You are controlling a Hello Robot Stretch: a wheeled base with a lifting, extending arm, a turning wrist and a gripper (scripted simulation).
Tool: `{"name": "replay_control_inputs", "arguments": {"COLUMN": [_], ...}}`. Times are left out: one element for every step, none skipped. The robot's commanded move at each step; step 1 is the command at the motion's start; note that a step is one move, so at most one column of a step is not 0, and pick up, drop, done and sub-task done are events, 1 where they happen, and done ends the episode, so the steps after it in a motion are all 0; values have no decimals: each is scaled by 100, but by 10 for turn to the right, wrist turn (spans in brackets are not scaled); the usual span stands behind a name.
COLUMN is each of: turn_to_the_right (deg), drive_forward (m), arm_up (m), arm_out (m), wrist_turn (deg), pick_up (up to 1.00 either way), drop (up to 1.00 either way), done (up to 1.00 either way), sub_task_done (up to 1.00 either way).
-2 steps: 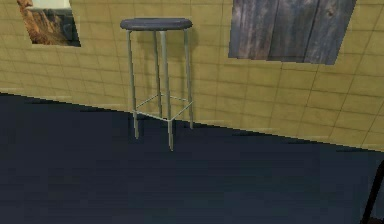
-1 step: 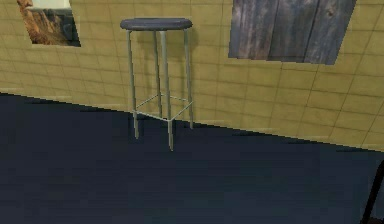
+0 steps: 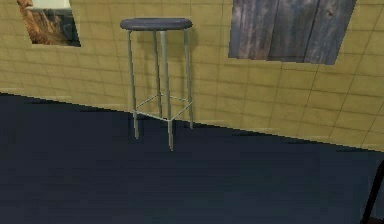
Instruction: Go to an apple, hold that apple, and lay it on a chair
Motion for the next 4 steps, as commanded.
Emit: {"name": "replay_control_inputs", "arguments": {"turn_to_the_right": [0,0,0,0], "drive_forward": [0,0,0,0], "arm_up": [0,0,0,0], "arm_out": [46,0,0,0], "wrist_turn": [0,450,450,450], "pick_up": [0,0,0,0], "drop": [0,0,0,0], "done": [0,0,0,0], "sub_task_done": [0,0,0,0]}}
